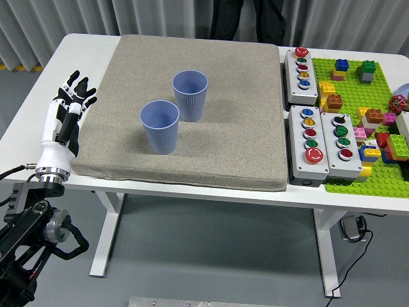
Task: Pick cup pour cup place
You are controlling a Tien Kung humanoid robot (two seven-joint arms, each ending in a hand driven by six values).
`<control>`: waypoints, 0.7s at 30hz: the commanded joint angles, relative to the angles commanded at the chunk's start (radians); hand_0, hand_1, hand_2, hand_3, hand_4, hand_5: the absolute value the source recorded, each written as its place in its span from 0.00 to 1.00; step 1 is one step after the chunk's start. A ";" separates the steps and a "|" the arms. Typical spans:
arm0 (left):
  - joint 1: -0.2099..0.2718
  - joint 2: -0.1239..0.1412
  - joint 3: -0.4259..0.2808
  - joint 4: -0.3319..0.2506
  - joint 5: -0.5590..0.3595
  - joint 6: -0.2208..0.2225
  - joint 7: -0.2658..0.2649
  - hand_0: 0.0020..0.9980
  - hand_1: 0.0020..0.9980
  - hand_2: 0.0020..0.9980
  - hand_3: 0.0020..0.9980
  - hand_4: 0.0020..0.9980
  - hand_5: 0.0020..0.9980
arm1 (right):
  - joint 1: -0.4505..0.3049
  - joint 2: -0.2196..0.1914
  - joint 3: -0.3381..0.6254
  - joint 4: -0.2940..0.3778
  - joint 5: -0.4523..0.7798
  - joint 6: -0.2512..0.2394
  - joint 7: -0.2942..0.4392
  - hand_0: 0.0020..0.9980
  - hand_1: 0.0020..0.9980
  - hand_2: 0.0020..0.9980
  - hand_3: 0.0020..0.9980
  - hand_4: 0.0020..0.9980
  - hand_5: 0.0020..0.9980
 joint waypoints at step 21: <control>0.148 0.089 0.123 -0.086 0.213 0.123 -0.001 0.81 0.85 1.00 1.00 0.97 0.58 | -0.007 0.002 0.011 0.003 -0.028 0.005 -0.007 0.70 0.66 0.61 0.60 0.02 0.40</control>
